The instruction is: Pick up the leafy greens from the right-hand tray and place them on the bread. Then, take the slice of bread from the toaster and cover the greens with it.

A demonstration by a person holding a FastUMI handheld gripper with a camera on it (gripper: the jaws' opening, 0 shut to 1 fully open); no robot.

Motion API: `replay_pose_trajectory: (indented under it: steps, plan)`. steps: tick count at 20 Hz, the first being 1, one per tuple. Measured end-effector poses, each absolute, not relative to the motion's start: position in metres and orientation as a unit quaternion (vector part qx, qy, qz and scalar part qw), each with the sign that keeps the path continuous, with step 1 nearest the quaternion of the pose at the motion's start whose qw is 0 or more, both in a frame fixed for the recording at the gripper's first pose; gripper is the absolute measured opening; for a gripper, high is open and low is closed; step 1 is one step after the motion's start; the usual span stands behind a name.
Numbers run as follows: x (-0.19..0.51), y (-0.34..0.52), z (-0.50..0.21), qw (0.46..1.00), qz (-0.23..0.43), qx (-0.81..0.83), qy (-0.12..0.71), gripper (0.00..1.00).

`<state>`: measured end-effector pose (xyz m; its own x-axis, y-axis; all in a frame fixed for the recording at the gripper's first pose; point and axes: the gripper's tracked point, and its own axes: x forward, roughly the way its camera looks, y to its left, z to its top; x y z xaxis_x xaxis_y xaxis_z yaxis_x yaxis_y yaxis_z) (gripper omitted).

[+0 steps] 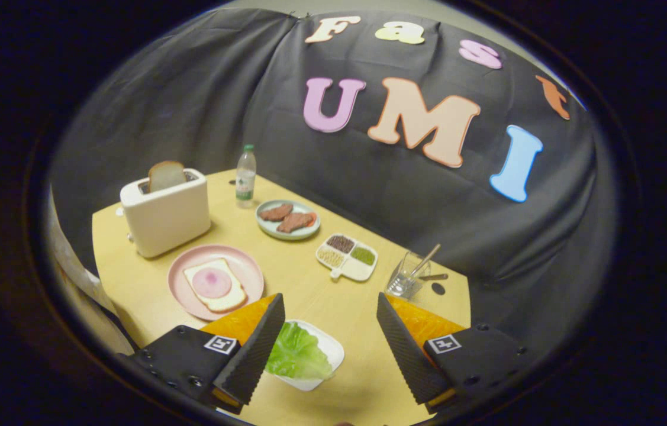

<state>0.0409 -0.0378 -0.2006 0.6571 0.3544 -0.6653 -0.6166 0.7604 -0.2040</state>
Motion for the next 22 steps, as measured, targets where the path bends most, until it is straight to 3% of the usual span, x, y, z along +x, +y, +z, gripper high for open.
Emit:
replay_pose_trajectory:
  steps: [12, 22]
  plan:
    - [0.012, -0.052, -0.324, 0.751, 0.398, -0.287, 0.441, 1.0]
    - [-0.004, -0.065, -0.386, 0.662, 0.434, -0.303, 0.531, 1.0]
